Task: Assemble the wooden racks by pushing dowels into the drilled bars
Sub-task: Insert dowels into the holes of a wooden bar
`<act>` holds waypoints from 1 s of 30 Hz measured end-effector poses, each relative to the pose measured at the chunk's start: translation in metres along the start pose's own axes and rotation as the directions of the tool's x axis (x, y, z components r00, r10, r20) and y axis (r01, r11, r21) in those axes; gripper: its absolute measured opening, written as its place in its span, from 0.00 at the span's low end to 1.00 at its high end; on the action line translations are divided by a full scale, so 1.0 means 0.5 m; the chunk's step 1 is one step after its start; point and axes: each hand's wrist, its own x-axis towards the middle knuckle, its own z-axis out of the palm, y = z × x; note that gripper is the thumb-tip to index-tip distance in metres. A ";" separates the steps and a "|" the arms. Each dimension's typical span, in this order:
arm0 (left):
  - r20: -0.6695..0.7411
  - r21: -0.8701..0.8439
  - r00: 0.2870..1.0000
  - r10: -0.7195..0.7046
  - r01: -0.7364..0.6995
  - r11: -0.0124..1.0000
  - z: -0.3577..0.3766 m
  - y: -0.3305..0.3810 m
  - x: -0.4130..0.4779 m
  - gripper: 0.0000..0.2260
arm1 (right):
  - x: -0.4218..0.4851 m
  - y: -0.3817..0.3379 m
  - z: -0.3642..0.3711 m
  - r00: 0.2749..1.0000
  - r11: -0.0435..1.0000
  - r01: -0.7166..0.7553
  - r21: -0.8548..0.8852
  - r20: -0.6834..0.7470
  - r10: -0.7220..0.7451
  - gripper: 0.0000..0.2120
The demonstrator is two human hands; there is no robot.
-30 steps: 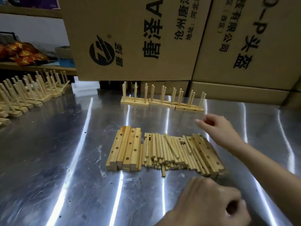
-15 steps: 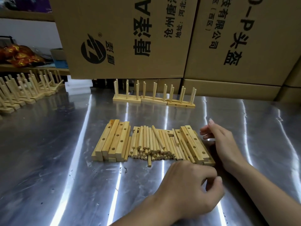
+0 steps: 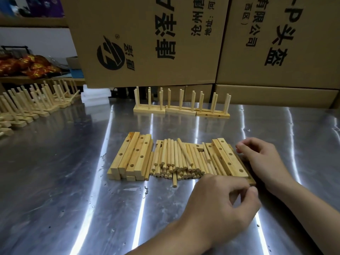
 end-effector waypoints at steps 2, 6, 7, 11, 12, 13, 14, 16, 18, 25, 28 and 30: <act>-0.041 -0.041 0.999 -0.035 0.033 0.999 -0.005 0.003 0.002 0.21 | 0.005 0.012 -0.001 1.000 0.999 0.023 -0.025 0.018 -0.023 0.09; -0.182 -0.008 0.983 0.028 -0.030 1.000 -0.110 0.002 0.061 0.19 | 0.018 0.037 -0.007 0.999 0.998 0.049 -0.041 0.020 -0.048 0.07; -0.227 0.047 0.973 0.048 -0.038 0.998 -0.162 -0.008 0.082 0.18 | 0.021 0.040 -0.008 0.998 0.998 0.053 -0.043 0.022 -0.052 0.06; -0.494 0.308 0.869 -0.015 0.191 0.932 -0.398 -0.109 0.099 0.17 | 0.026 0.047 -0.001 0.997 0.995 0.081 -0.062 0.017 -0.080 0.06; -0.532 0.350 0.844 -0.064 0.288 0.891 -0.440 -0.147 0.082 0.17 | 0.026 0.046 0.000 0.997 0.995 0.082 -0.059 0.017 -0.081 0.06; -0.548 0.379 0.828 -0.119 0.373 0.847 -0.470 -0.184 0.059 0.17 | 0.026 0.045 -0.002 0.997 0.995 0.079 -0.053 0.018 -0.078 0.06; -0.545 0.394 0.819 -0.180 0.440 0.807 -0.490 -0.215 0.037 0.18 | 0.024 0.043 -0.003 0.997 0.996 0.074 -0.051 0.022 -0.073 0.06; -0.484 0.406 0.815 -0.318 0.532 0.743 -0.512 -0.262 0.006 0.20 | 0.020 0.038 -0.005 0.998 0.997 0.062 -0.053 0.026 -0.060 0.06; -0.374 0.449 0.815 -0.442 0.576 0.683 -0.518 -0.284 -0.002 0.20 | 0.015 0.036 -0.003 0.998 0.997 0.056 -0.058 0.026 -0.054 0.05; -0.283 0.555 0.817 -0.502 0.567 0.609 -0.514 -0.289 0.015 0.23 | 0.017 0.037 -0.005 0.998 0.992 0.058 -0.112 -0.003 -0.058 0.07; -0.280 0.561 0.822 -0.495 0.559 0.611 -0.509 -0.285 0.019 0.20 | 0.019 0.051 -0.013 0.999 0.991 0.030 -0.129 -0.012 -0.032 0.17; -0.287 0.543 0.819 -0.497 0.566 0.620 -0.508 -0.283 0.020 0.18 | 0.023 0.063 -0.019 1.000 0.991 0.018 -0.134 -0.020 -0.021 0.18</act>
